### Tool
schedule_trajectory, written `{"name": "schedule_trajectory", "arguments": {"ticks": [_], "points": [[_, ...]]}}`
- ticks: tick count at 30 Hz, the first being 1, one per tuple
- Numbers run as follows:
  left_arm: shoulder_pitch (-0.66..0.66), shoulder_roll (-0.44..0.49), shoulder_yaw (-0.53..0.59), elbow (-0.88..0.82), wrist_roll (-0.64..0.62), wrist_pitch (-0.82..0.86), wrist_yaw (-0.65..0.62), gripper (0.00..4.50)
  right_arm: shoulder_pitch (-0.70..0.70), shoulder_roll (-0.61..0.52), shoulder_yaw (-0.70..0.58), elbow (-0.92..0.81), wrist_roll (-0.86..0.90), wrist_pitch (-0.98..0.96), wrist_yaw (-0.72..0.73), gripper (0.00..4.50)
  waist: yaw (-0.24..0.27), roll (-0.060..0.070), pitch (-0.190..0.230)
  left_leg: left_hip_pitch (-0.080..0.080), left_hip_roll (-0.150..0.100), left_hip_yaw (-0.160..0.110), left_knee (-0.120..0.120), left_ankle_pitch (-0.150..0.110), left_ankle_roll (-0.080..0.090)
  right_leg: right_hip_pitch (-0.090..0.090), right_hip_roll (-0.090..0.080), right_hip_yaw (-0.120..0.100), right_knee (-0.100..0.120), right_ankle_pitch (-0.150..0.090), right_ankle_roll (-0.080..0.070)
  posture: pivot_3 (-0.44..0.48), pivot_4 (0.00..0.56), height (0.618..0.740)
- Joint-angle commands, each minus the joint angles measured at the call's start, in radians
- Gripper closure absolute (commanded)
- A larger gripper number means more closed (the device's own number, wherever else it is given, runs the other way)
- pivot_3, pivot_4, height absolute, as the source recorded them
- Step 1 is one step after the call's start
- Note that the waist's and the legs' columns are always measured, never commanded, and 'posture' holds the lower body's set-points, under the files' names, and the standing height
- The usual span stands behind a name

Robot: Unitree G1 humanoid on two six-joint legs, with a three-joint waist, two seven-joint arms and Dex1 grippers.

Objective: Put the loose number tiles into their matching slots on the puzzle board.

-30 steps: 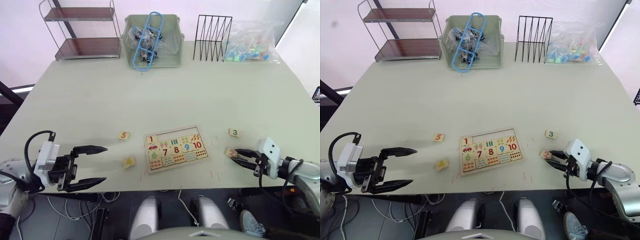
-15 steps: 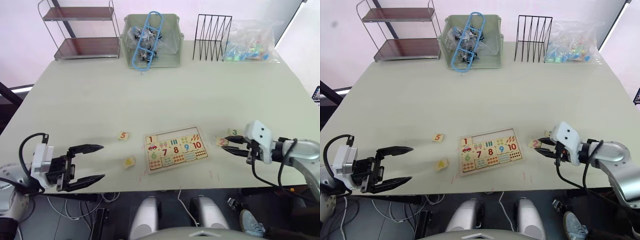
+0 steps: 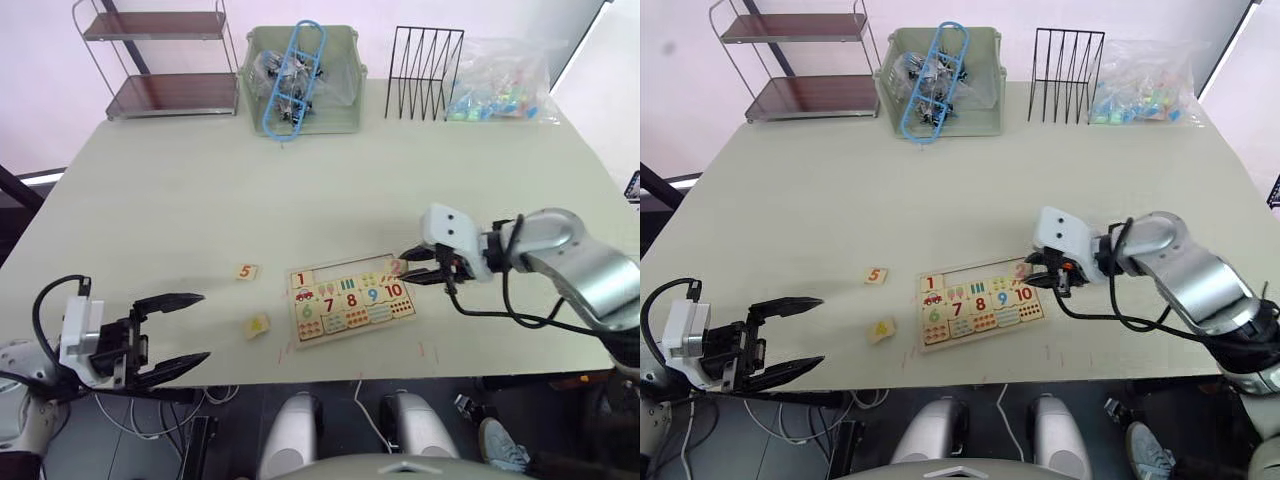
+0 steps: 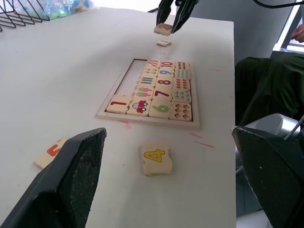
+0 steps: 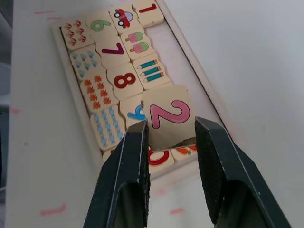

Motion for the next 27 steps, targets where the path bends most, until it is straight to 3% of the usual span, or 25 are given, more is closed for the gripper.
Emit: {"name": "schedule_trajectory", "arguments": {"ticks": [1,15,27], "points": [[0.021,-0.017,0.045,-0.038,0.009,0.001,-0.019,0.00,-0.120,0.056,0.086,0.041,-0.046,0.037,0.017,3.67,-0.001,0.000,0.000,0.000,0.000,0.000,0.000,0.000,0.000,0.000,0.000,0.000,0.000,0.000,0.000,0.000,0.150,0.740],[0.053,-0.057,0.086,-0.069,0.033,0.008,0.001,0.00,-0.400,0.279,0.296,0.271,-0.162,0.096,0.057,3.67,-0.006,0.001,0.000,-0.001,0.000,0.000,0.000,0.000,0.000,-0.002,0.000,-0.001,0.001,0.001,-0.001,0.000,0.150,0.740],[0.094,-0.087,0.133,-0.139,0.038,0.028,0.064,0.00,-0.489,0.431,0.377,0.416,-0.222,0.113,0.073,3.67,-0.007,0.001,0.001,-0.001,0.000,-0.001,0.000,0.000,0.000,-0.002,0.000,-0.001,0.001,0.001,-0.002,0.000,0.150,0.740]]}}
